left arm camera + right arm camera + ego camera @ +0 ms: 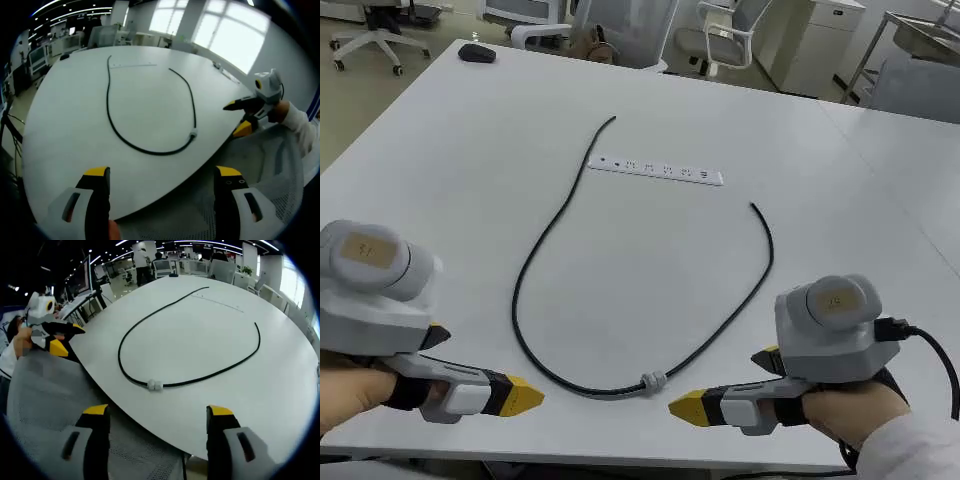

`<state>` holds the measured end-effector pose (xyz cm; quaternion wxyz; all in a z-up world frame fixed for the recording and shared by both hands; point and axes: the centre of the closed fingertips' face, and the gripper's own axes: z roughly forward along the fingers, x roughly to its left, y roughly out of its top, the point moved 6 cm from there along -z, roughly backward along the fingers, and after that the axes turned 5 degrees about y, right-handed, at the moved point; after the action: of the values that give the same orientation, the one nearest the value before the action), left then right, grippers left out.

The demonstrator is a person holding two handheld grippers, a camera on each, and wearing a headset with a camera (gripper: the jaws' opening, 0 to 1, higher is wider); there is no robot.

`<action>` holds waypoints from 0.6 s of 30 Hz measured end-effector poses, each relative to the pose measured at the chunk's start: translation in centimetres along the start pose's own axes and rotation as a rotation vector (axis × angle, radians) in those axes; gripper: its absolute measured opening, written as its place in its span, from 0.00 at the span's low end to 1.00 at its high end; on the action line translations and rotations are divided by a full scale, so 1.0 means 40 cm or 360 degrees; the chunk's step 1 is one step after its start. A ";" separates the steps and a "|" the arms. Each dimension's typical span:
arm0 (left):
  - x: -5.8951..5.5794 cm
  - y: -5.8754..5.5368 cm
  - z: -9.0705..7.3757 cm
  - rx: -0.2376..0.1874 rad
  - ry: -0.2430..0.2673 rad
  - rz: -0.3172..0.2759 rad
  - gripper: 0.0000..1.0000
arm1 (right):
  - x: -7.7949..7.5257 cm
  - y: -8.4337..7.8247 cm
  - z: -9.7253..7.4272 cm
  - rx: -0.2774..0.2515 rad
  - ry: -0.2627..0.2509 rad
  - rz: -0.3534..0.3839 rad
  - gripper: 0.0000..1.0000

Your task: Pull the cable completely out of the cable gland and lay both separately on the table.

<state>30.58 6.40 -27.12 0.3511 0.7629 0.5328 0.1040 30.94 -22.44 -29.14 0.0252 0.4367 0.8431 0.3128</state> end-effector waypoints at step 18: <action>0.000 -0.004 -0.001 0.0014 -0.0003 0.0004 0.84 | 0.005 -0.001 0.001 0.0011 0.0012 -0.0022 0.76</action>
<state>30.47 6.45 -27.20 0.3482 0.7652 0.5320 0.1014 30.83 -22.29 -29.14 0.0228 0.4297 0.8473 0.3113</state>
